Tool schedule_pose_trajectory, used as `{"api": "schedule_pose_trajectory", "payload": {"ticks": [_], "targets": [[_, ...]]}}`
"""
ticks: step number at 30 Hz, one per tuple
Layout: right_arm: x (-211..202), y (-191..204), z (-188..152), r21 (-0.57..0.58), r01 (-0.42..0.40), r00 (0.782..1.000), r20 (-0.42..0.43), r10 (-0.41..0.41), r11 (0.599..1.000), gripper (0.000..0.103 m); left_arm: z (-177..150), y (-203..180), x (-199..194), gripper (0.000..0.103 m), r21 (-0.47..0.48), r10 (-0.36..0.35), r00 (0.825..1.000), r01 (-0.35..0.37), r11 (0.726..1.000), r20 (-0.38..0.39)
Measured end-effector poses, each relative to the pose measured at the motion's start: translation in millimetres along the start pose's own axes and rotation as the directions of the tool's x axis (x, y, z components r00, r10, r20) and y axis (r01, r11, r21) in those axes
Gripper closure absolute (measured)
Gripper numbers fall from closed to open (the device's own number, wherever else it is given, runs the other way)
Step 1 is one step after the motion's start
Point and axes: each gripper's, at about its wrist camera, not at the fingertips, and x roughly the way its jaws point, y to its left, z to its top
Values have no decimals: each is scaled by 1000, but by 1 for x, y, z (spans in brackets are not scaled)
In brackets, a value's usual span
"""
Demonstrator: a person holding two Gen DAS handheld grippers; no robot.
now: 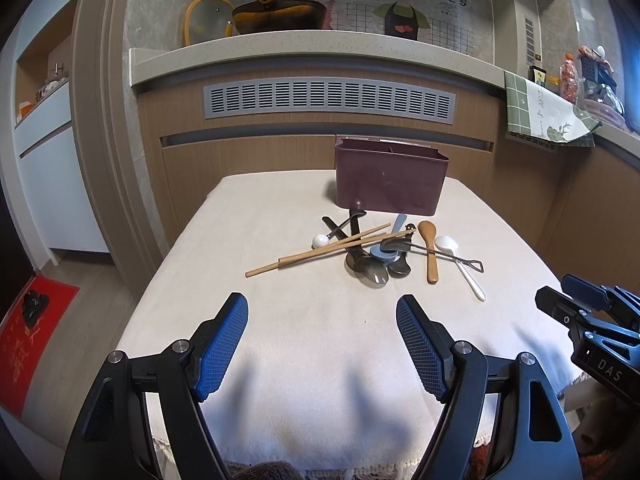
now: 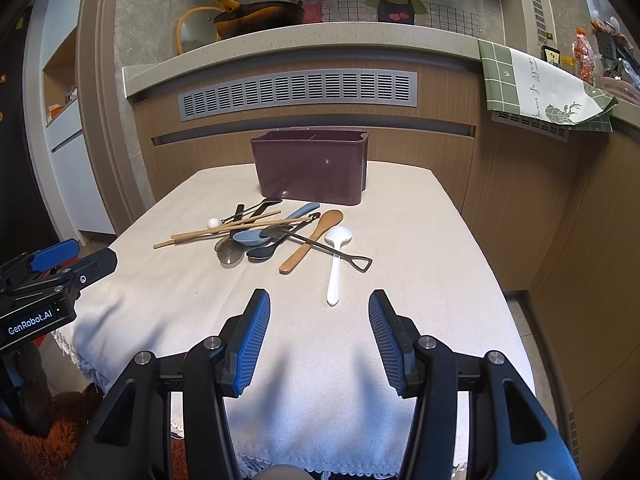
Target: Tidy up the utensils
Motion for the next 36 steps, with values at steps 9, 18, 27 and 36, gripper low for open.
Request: {"api": "schedule_pose_trajectory", "payload": {"ticks": [9, 18, 27, 36], "targets": [[0, 0, 0, 1, 0, 1000, -1, 0, 1000, 54, 1, 1, 0, 26, -2, -1, 1000, 1, 1000, -4], [1, 0, 0, 2, 0, 1000, -3, 0, 1000, 54, -1, 2, -1, 26, -11, -8, 1000, 8, 1000, 8], [7, -1, 1, 6, -22, 999, -34, 22, 1000, 54, 3, 3, 6, 26, 10, -21, 999, 21, 1000, -24], [30, -8, 42, -83, 46, 999, 22, -44, 996, 55, 34, 22, 36, 26, -7, -17, 1000, 17, 1000, -26]]}}
